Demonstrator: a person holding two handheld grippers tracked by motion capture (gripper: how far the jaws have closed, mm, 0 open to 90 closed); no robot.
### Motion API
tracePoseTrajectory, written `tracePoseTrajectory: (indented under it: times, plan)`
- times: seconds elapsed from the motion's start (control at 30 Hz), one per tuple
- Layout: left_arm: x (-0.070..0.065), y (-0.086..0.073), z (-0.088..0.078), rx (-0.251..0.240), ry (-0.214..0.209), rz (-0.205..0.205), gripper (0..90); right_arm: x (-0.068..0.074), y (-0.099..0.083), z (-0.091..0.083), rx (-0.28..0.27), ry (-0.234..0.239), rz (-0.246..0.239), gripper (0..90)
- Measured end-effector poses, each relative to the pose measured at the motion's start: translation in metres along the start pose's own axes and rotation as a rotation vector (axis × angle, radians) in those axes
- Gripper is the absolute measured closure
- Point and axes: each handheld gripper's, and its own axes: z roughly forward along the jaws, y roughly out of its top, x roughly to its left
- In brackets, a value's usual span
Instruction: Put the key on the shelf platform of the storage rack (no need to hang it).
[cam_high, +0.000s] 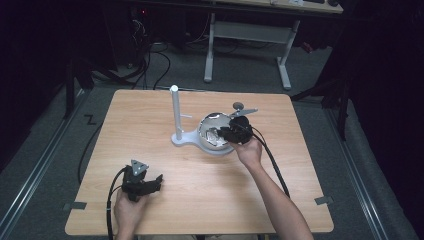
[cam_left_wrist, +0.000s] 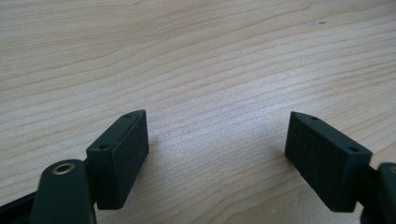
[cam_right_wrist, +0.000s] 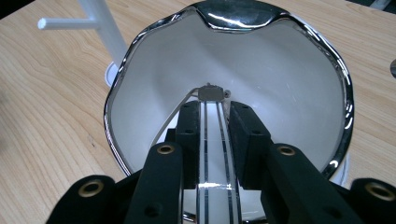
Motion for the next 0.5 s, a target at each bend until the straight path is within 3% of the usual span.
tracePoseTrajectory:
  times: [0.37, 0.5]
  plan:
    - [0.0001, 0.0, -0.0001, 0.0, -0.002, 0.0, 21.9, -0.0026, -0.0018, 0.0032, 0.017, -0.011, -0.008, 74.0]
    - [-0.0001, 0.0, 0.0, 0.0, 0.0, 0.0, 21.9, -0.0037, -0.0025, 0.0002, 0.013, -0.007, -0.005, 67.6]
